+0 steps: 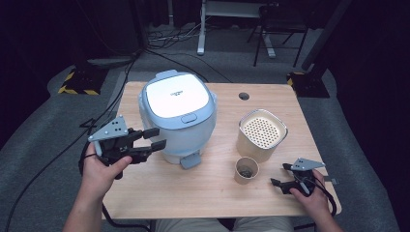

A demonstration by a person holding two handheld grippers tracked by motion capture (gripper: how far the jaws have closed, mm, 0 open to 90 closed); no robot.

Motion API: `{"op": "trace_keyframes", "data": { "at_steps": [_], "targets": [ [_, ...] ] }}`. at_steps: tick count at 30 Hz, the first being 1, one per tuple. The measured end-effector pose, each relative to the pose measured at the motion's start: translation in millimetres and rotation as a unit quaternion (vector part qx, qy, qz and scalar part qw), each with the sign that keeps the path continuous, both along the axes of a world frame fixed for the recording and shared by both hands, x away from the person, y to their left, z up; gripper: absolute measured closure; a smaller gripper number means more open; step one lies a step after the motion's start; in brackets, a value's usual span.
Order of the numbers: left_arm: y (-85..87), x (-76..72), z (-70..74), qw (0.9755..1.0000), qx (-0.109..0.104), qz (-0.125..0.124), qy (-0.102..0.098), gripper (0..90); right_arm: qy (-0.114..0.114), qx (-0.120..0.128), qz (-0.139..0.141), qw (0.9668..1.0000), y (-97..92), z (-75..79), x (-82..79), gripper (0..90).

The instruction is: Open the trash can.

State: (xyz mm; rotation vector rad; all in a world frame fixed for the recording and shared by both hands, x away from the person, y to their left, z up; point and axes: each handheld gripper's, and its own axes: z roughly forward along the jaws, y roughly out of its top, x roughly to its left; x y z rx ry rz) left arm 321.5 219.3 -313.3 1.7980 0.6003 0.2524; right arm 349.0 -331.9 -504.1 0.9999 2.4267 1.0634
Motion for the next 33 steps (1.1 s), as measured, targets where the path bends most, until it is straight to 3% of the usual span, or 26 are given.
{"op": "trace_keyframes", "data": {
  "at_steps": [2,5,6,13,23,29,33],
  "targets": [
    [-9.1,1.4,8.6,0.9997,-0.007,-0.019,-0.012,55.3,0.000,0.000,0.000,1.0000,0.1,0.0,0.0,15.9],
    [-14.3,3.5,14.4,0.9995,-0.001,-0.023,-0.024,60.5,0.000,0.000,-0.001,1.0000,0.2,0.0,0.0,15.9],
    [-19.8,8.5,20.6,0.9985,0.009,-0.031,-0.043,64.5,0.000,0.000,-0.001,1.0000,0.3,0.0,0.0,15.9],
    [-32.3,29.9,30.3,0.9987,0.004,-0.037,-0.036,82.2,0.000,0.001,-0.001,1.0000,0.3,-0.1,0.3,15.9],
    [-53.2,54.9,28.4,0.9991,-0.004,-0.037,-0.020,87.6,0.000,0.000,-0.001,1.0000,0.3,0.0,0.1,15.9],
    [-66.4,62.7,22.6,0.9992,0.026,-0.029,-0.005,90.0,0.000,0.001,-0.001,1.0000,0.4,-0.1,0.2,15.9],
    [-70.3,64.3,21.4,0.9989,0.039,-0.023,-0.007,90.0,0.000,0.001,-0.001,1.0000,0.3,-0.1,0.3,15.9]
  ]
}}
